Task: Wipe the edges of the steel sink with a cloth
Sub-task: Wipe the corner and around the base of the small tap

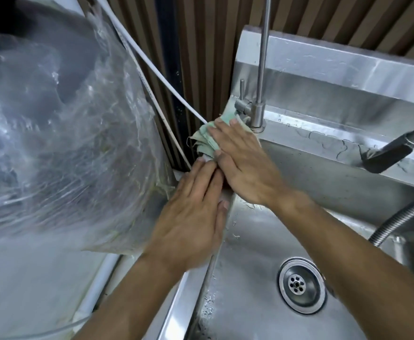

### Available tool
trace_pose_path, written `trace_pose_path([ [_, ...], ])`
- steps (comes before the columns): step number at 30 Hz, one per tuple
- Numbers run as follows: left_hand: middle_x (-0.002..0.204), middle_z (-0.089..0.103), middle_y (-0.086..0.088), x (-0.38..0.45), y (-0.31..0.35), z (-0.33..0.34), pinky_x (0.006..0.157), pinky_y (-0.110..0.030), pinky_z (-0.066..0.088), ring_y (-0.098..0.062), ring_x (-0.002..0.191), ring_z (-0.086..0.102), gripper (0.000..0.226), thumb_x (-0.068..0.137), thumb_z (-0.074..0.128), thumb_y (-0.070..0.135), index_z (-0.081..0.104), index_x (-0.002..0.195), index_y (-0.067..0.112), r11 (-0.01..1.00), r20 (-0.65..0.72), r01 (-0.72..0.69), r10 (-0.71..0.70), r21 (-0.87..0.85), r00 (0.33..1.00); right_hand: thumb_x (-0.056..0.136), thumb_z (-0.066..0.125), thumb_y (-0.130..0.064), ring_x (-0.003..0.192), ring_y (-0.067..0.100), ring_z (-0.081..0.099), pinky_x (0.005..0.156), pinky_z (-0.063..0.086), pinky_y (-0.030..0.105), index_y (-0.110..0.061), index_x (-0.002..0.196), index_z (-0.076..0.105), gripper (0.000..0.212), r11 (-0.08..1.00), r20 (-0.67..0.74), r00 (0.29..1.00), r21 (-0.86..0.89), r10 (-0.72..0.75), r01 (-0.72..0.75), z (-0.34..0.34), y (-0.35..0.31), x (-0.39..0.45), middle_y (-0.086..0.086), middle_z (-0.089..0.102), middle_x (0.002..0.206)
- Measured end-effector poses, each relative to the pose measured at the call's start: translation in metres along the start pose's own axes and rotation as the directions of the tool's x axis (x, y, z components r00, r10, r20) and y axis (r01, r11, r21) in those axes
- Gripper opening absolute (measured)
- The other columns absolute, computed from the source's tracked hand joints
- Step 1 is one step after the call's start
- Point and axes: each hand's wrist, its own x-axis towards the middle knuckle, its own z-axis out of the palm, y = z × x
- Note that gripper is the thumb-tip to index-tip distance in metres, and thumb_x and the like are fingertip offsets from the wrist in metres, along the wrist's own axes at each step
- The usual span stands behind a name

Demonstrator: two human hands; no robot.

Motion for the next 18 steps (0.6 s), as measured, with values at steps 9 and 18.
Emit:
trace_pose_path([
  [9,0.174,0.004,0.000,-0.003,0.000,0.011,0.131,-0.040,0.006,-0.015,0.160,-0.004,0.062,0.108,0.020,0.039,0.013,0.165,0.014,0.997,-0.006,0.036,-0.036,0.070,0.999,0.113,0.021,-0.037,0.157,0.005,-0.012,0.126,-0.013,0.027,-0.029,0.165,0.014,0.053,0.998,0.020,0.999,-0.050,-0.036,0.037,-0.007,0.013,0.009,-0.010,0.002,0.173],
  [18,0.173,0.008,-0.003,-0.022,0.002,0.011,0.129,-0.035,0.002,-0.018,0.161,0.000,0.062,0.110,0.024,0.038,0.012,0.165,0.012,0.994,-0.040,0.082,-0.079,0.066,0.996,0.110,0.022,-0.044,0.159,0.013,-0.007,0.130,-0.004,0.040,-0.028,0.164,0.018,0.056,0.990,0.009,0.999,-0.138,-0.039,0.040,-0.008,0.014,0.021,-0.005,0.007,0.173],
])
